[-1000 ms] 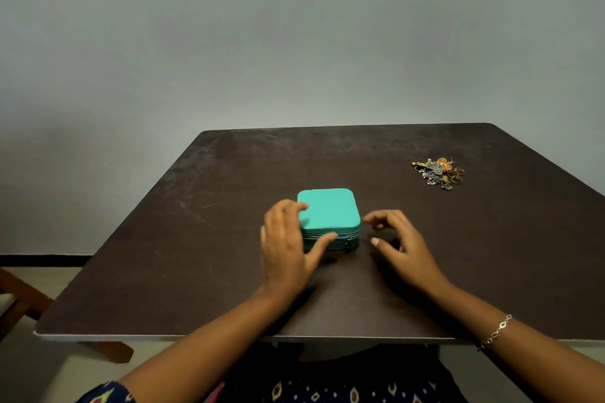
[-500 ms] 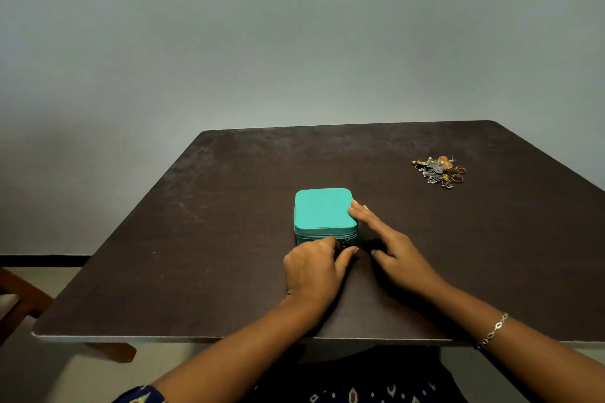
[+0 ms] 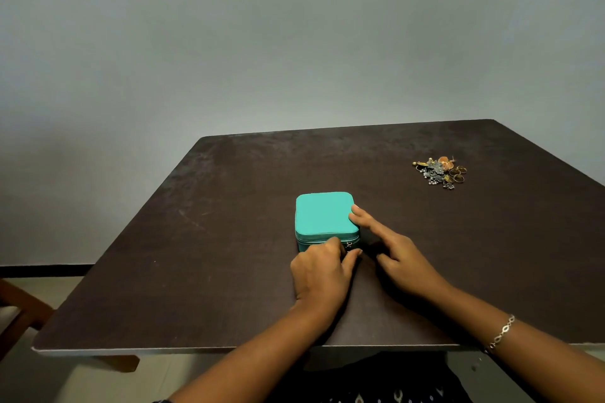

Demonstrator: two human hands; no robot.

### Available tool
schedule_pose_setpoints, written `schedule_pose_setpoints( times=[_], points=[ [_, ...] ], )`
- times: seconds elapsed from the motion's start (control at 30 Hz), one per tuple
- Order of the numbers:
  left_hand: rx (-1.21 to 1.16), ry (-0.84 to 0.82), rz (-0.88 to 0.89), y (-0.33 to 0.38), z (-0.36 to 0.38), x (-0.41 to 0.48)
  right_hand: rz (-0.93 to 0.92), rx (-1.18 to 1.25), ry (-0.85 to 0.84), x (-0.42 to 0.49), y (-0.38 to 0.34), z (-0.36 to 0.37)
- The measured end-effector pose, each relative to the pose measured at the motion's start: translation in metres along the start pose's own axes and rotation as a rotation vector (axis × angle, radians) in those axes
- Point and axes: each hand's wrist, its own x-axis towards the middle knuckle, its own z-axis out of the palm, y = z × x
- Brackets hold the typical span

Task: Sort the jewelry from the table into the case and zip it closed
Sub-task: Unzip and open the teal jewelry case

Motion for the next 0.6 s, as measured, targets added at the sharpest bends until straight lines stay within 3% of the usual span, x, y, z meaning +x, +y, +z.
schedule_pose_setpoints(
  times=[0.6],
  points=[
    [-0.044,0.013,-0.101,-0.010,-0.012,-0.013,0.010,-0.012,0.008,-0.001,-0.003,0.001]
  ],
)
